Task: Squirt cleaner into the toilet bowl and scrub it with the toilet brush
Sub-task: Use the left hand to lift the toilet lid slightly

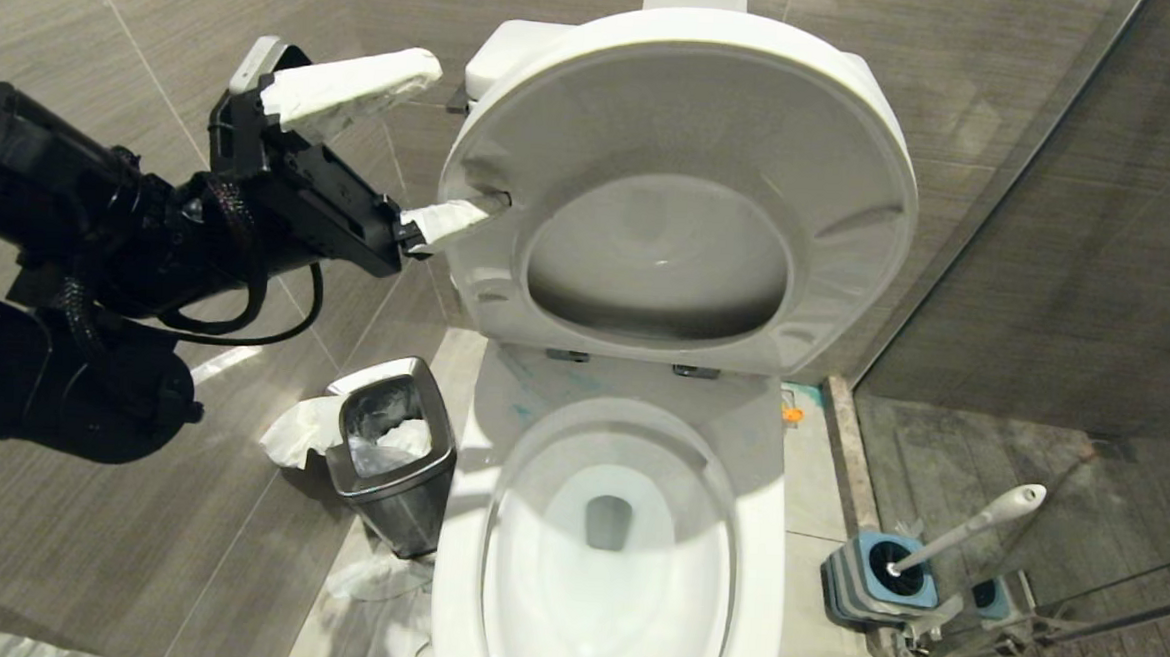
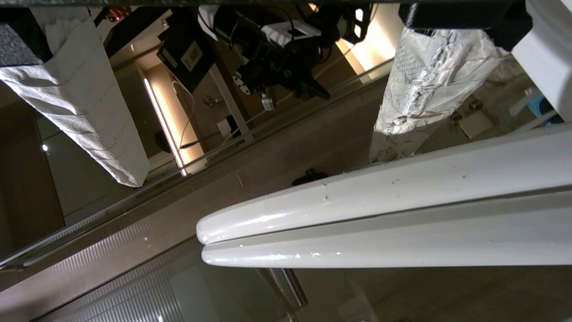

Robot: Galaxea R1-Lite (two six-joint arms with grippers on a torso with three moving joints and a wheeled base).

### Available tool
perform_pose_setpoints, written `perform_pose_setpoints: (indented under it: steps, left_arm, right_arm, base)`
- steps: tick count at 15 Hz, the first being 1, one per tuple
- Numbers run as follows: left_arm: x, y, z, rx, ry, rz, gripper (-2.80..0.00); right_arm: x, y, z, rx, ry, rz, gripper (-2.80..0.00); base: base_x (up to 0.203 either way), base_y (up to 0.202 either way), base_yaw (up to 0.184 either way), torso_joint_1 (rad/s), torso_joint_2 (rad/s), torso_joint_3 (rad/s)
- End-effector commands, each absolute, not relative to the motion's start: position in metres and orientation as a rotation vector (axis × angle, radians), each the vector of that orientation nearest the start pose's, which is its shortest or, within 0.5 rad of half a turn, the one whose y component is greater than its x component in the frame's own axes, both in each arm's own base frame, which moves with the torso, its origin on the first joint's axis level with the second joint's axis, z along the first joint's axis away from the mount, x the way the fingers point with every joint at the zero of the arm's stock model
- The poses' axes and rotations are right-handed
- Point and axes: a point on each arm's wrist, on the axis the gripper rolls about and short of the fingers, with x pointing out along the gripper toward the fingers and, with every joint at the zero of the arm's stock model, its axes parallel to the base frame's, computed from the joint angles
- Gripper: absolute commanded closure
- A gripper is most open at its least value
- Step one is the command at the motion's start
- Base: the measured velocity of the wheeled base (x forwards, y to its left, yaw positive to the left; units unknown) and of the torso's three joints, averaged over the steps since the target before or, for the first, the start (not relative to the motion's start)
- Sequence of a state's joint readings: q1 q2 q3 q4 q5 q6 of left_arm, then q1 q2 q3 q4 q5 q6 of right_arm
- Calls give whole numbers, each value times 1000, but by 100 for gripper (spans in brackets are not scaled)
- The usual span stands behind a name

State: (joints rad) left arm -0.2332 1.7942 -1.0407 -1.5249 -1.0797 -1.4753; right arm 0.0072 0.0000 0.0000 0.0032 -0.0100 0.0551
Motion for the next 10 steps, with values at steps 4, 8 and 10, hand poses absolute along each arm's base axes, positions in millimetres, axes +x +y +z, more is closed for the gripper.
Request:
perform_pose_setpoints:
  steps: [4,8,10]
  left_arm:
    - [309,-92,302,-878,252,-1463,-280]
    - [320,-96,325,-966,241,-1391,-280]
    - [326,-101,323,-984,234,-1377,-280]
  right_arm:
    - [-23,0,75,55,3,-3,0]
    - [-23,0,75,55,3,-2,0]
    - [-23,0,75,55,3,-2,0]
  base:
    - [0,0,0,0,0,0]
    - [0,0,0,0,0,0]
    - [0,0,0,0,0,0]
